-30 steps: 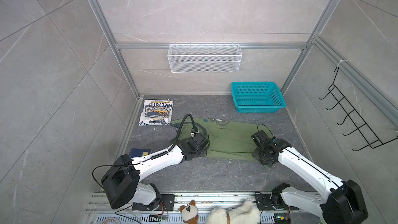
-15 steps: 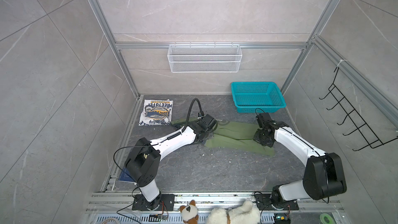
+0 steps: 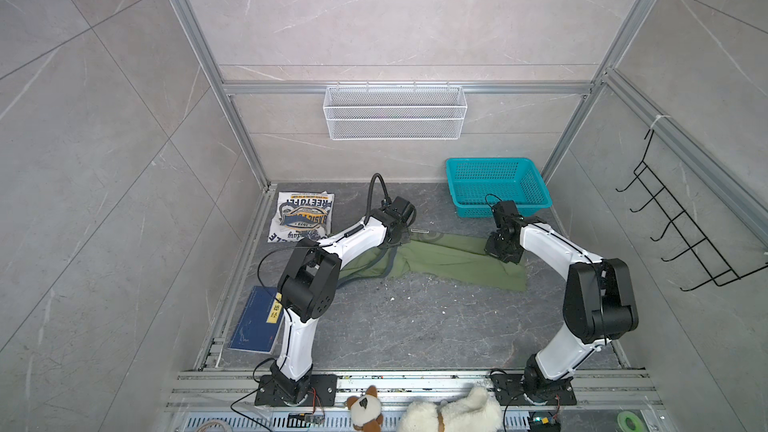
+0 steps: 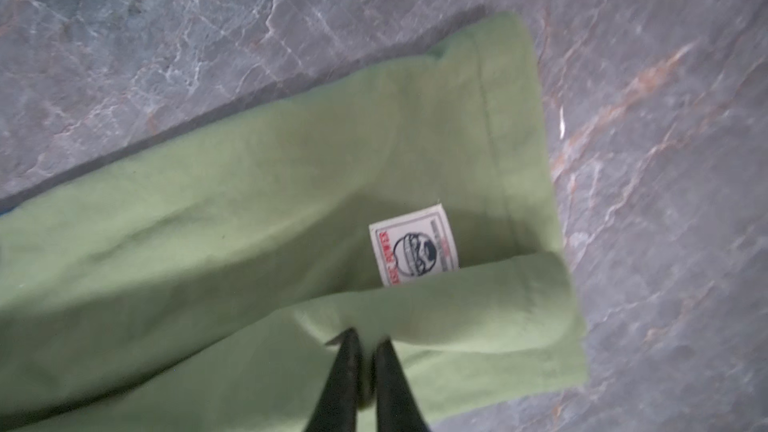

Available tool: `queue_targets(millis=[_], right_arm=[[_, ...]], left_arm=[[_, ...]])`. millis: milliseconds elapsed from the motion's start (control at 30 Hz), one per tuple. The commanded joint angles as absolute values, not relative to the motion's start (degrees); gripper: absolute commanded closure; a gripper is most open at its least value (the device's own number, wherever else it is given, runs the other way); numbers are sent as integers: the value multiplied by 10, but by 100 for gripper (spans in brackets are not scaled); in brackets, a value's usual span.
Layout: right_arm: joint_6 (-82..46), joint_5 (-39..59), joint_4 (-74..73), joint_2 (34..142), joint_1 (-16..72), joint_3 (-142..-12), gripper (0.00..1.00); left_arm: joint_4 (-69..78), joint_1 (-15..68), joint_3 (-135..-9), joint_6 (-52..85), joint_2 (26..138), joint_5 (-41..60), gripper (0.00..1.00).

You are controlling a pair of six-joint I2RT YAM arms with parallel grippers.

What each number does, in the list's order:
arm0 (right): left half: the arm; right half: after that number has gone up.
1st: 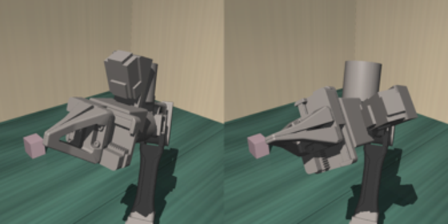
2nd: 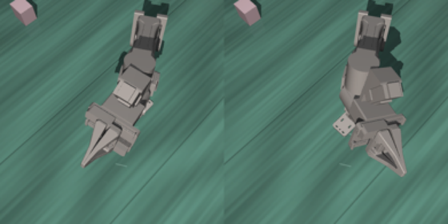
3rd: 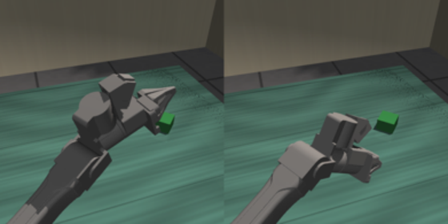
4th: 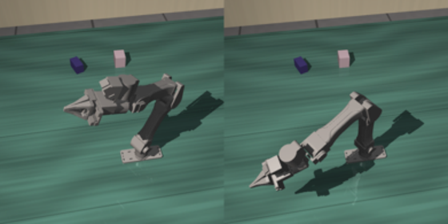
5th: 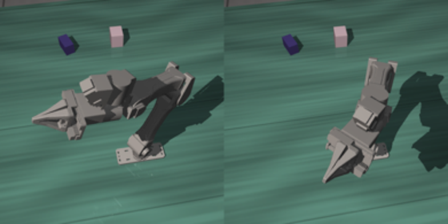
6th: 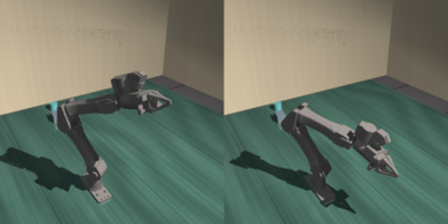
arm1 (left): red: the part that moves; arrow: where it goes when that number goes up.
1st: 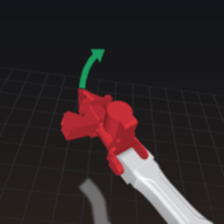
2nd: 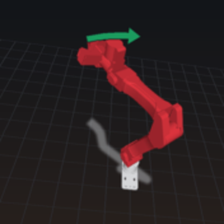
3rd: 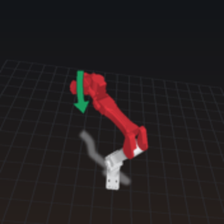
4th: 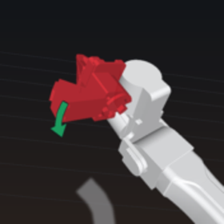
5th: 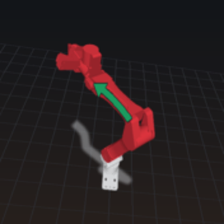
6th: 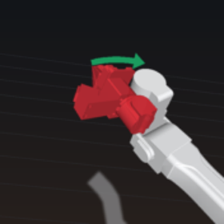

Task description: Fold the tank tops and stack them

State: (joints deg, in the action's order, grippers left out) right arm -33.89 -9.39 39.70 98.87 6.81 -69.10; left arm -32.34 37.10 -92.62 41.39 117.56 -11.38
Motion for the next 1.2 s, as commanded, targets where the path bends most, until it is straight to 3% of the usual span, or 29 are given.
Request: queue_targets(millis=[0, 100, 267, 400, 467, 533, 733, 1000, 1167], right_arm=[[-320, -100, 393, 1013, 63, -723, 65], [-311, -134, 415, 1010, 63, -744, 50], [-290, -95, 415, 923, 67, -691, 49], [-282, -37, 406, 882, 70, -632, 49], [-280, -54, 406, 873, 70, -614, 48], [-282, -91, 398, 861, 64, -597, 40], [-284, -40, 308, 823, -2, -543, 27], [-280, 66, 189, 886, -103, -540, 28], [-275, 81, 151, 919, -122, -547, 29]], left_arm=[[-345, 363, -963, 397, 1200, -102, 87], [-354, 355, -975, 388, 1204, -109, 67], [-389, 353, -974, 349, 1164, -159, 45], [-357, 377, -907, 325, 1095, -163, 41], [-339, 384, -881, 317, 1081, -144, 37], [-325, 384, -864, 314, 1082, -128, 34], [-266, 372, -829, 305, 1084, -82, 30], [-197, 341, -796, 298, 1086, -27, 29], [-161, 326, -781, 289, 1090, 15, 29]])
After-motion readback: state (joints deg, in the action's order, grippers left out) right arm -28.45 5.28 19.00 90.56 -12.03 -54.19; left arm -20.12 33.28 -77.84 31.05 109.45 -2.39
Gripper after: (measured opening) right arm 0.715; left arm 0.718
